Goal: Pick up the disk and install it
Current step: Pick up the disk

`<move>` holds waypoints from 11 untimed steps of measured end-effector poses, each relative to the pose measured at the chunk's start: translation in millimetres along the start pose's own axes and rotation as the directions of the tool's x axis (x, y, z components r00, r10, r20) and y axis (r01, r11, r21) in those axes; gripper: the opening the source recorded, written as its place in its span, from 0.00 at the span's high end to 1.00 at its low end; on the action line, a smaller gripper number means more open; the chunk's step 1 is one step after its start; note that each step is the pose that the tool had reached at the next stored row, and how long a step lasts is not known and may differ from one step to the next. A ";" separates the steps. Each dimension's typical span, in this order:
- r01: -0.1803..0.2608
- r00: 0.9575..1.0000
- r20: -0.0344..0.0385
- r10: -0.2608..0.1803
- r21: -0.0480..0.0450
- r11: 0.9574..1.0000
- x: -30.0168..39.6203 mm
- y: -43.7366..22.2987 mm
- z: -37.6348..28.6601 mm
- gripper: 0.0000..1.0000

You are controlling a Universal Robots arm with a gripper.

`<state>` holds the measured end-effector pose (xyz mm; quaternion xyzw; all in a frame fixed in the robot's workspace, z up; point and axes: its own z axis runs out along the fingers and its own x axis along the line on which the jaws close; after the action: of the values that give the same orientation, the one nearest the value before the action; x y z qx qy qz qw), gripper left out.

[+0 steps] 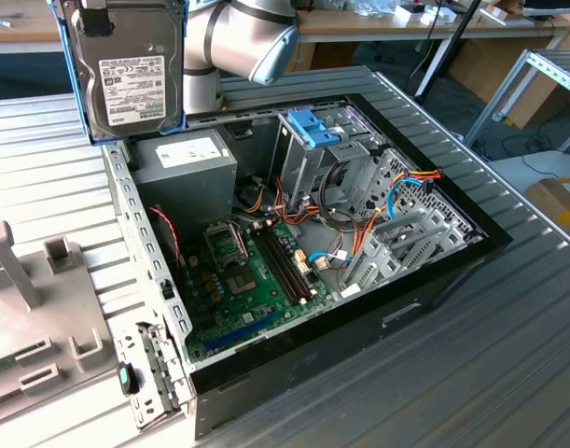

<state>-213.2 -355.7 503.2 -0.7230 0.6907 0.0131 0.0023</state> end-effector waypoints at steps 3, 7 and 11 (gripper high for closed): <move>0.000 1.000 0.000 0.000 0.000 1.000 0.3 -9.2 -0.2 0.63; 0.000 1.000 0.000 0.000 0.000 1.000 0.5 -16.5 -0.3 0.63; 0.000 1.000 0.000 0.000 0.000 1.000 1.0 -30.8 -0.5 0.63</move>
<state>-182.4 -355.3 503.2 -0.7230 0.6907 0.0131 0.0023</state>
